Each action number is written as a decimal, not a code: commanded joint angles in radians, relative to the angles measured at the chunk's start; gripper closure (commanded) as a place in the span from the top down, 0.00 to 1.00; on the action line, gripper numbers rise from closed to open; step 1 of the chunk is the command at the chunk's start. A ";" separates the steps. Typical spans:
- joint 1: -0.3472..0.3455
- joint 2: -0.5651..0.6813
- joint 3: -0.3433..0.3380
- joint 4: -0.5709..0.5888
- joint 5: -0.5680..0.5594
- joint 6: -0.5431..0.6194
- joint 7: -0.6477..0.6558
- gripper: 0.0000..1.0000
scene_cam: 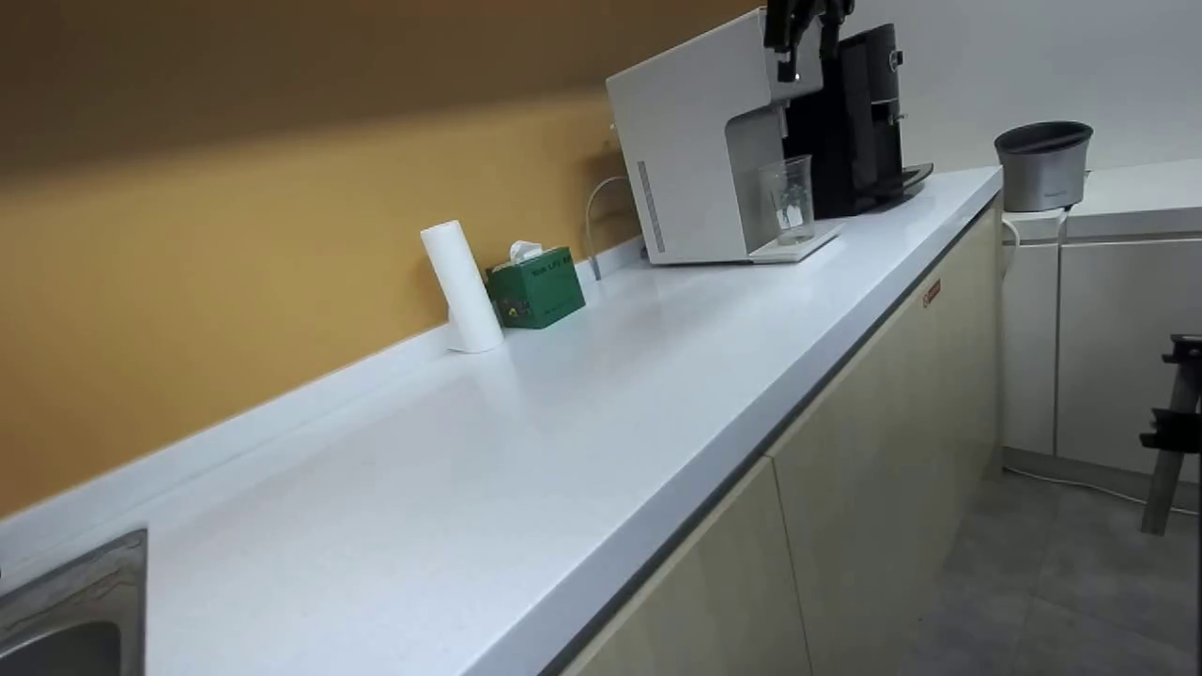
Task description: Remove the cup from the dispenser
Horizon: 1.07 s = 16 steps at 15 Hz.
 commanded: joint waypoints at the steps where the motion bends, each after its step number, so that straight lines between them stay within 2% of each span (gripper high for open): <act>1: -0.037 0.059 -0.010 0.037 -0.009 0.170 0.102 1.00; 3: -0.069 0.095 -0.010 0.051 -0.045 0.281 0.153 1.00; 6: -0.107 0.147 -0.011 0.078 -0.119 0.374 0.192 1.00; 7: -0.126 0.152 -0.003 0.082 -0.165 0.371 0.236 1.00; 8: -0.097 0.119 -0.019 0.038 -0.097 0.366 0.146 1.00; 12: -0.109 0.143 -0.021 0.057 -0.135 0.374 0.181 1.00; 16: -0.131 0.194 -0.021 0.089 -0.159 0.446 0.218 1.00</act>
